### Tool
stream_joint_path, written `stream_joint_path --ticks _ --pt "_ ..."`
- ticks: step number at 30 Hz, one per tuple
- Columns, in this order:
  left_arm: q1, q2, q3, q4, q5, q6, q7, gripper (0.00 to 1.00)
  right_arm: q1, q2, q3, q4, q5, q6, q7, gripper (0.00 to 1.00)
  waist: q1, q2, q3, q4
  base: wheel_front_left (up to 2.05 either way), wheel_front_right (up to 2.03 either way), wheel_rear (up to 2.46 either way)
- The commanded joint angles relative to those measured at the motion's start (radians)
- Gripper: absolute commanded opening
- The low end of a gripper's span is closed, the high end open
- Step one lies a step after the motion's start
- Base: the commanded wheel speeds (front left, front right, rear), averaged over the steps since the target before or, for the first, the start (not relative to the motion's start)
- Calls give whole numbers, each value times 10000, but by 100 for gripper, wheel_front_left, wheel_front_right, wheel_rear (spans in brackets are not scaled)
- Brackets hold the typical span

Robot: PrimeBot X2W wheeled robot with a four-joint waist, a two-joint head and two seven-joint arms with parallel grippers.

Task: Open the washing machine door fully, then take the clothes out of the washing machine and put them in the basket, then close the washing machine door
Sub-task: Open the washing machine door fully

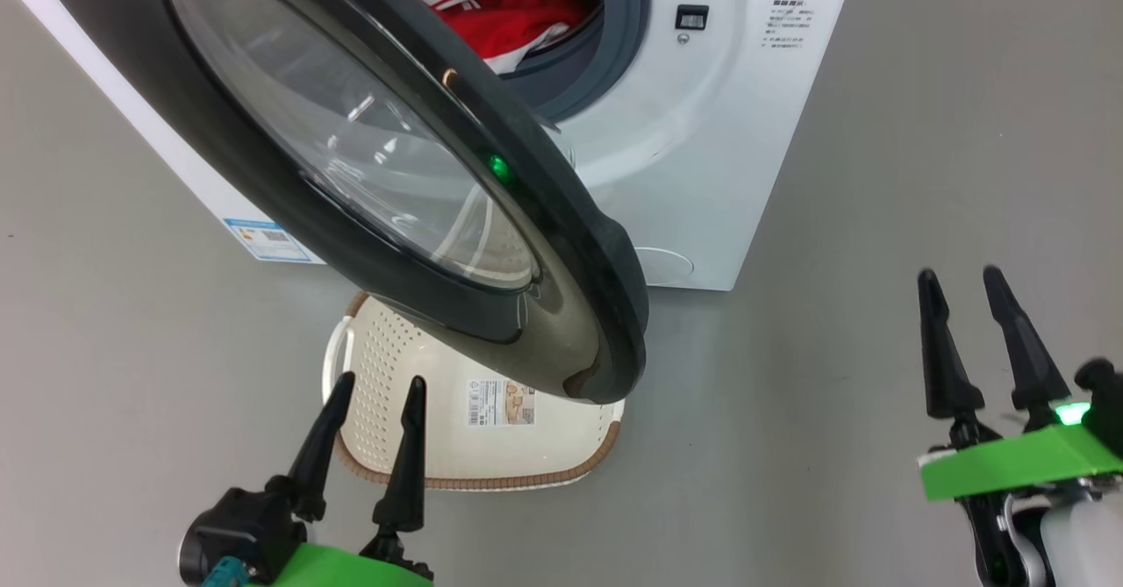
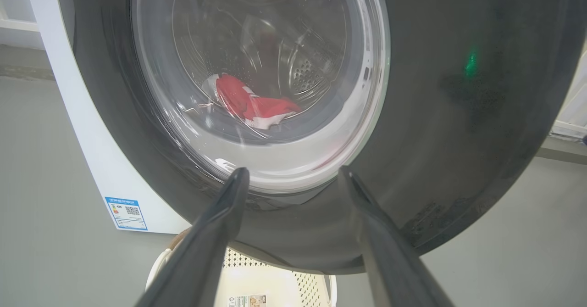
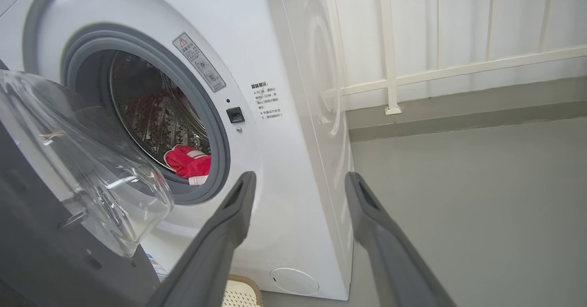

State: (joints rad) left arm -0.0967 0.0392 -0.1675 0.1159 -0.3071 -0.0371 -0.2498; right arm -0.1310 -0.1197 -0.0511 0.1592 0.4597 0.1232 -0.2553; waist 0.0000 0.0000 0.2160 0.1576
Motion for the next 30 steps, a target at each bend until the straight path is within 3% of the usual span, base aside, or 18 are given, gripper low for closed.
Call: stream_joint_path --ticks 1,8,30 --pt "23 110 331 -227 118 -47 -120 100 207 26 31 -292 -328 75 -63 100 0 0 -30 9 0 0 0" --pt "100 110 341 -203 118 -53 -120 100 836 427 -351 -54 -703 75 -64 100 0 0 -103 32 0 0 0" --pt "171 110 343 -180 148 -93 -120 100 998 609 -213 28 -812 75 -64 100 0 0 -153 10 0 0 0"
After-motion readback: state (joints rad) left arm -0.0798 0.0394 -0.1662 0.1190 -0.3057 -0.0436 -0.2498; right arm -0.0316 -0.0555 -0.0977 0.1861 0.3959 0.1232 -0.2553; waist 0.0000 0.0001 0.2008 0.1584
